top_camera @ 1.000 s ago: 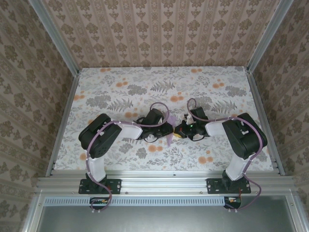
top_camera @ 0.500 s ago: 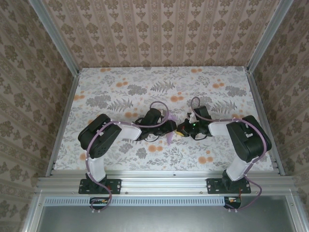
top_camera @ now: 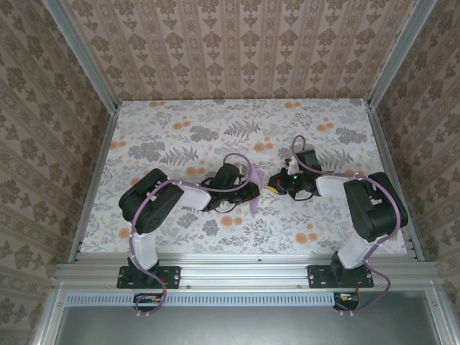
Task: Fold a paper plane with a square sheet of paper (pick it up from the middle)
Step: Fold the wing for the fifth time at the center of the table.
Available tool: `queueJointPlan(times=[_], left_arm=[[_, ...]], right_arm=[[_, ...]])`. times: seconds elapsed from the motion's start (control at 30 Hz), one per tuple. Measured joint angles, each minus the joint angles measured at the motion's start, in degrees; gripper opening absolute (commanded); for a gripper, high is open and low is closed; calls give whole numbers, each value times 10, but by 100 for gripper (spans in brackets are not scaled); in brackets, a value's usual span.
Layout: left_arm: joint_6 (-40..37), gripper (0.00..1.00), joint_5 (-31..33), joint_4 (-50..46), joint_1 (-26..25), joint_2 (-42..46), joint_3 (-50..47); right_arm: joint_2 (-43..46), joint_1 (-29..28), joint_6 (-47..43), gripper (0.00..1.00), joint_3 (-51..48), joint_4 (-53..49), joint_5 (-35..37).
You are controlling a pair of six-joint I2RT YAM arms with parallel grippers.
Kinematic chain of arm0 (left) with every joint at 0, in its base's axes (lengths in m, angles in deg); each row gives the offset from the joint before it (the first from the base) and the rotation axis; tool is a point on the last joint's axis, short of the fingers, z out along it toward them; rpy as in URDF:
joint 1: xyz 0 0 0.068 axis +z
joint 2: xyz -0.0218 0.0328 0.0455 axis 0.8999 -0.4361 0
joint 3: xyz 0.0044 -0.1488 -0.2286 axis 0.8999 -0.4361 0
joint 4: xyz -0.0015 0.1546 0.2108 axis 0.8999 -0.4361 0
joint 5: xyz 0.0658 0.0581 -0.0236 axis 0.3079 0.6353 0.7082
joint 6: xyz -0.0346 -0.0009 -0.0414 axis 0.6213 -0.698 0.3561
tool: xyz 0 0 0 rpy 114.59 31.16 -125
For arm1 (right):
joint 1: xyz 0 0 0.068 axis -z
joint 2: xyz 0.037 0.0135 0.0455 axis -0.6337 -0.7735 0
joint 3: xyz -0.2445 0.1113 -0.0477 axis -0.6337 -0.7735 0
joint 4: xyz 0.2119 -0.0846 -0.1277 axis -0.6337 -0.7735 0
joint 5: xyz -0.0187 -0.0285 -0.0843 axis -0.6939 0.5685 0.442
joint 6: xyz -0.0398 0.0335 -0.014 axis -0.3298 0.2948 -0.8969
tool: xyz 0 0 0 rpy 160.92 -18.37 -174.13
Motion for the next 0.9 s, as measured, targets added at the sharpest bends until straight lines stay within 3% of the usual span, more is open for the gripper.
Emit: queueJointPlan(times=[0.23,0.63,0.9], left_arm=[[-7,16,0,-4,0,0,-2],[-11,15,2,-5,0,0,-2],[-11,15,2,-6,0,0,-2]], right_arm=[[-24,-8,-14,5,35,-4,-17],[-33,-19,-59,20,39,-70,-10],[-62,-23,-64,21,56,-77,-8]])
